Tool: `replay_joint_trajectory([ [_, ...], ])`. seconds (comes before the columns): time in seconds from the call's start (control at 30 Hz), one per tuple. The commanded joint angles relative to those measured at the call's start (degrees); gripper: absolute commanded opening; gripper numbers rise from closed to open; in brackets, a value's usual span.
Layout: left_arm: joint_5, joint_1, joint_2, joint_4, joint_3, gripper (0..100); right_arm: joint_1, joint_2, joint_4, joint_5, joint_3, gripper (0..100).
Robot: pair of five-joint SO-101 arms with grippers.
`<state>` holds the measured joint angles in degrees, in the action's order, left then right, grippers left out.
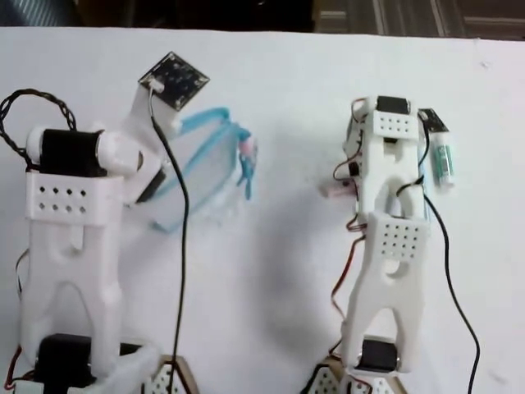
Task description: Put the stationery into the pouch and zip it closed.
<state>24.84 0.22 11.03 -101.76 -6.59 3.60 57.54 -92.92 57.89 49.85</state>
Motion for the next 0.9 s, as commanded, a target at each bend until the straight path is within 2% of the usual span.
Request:
replay_joint_trajectory([
  [0.0, -0.3, -0.4, -7.1, -0.2, 2.4, 2, 0.0, -1.7, 0.0, -2.4, 3.4, 1.5],
  [0.23, -0.4, -0.3, -7.0, -0.5, 2.5, 2, -4.7, -10.2, -8.2, -10.8, 23.6, 1.7],
  [0.33, -0.8, -0.6, -7.0, -0.5, 2.5, 2, -5.8, -16.2, -8.4, -14.3, 31.4, 1.7],
  [0.47, -5.1, -1.4, -6.6, -0.4, 1.8, 2, -9.6, -24.5, -8.4, -19.3, 38.5, 1.7],
  [0.57, -12.0, -1.4, -6.6, 0.0, 1.7, 2, -14.0, -28.4, -8.4, -20.1, 42.3, 1.7],
  [0.73, -21.3, -3.8, -6.6, 0.4, -1.3, 2, -23.7, -28.6, -8.2, -20.1, 45.7, 1.7],
  [0.87, -25.8, -4.2, -6.6, 0.3, -1.8, 2, -28.9, -26.1, -5.0, -20.2, 45.7, 1.7],
])
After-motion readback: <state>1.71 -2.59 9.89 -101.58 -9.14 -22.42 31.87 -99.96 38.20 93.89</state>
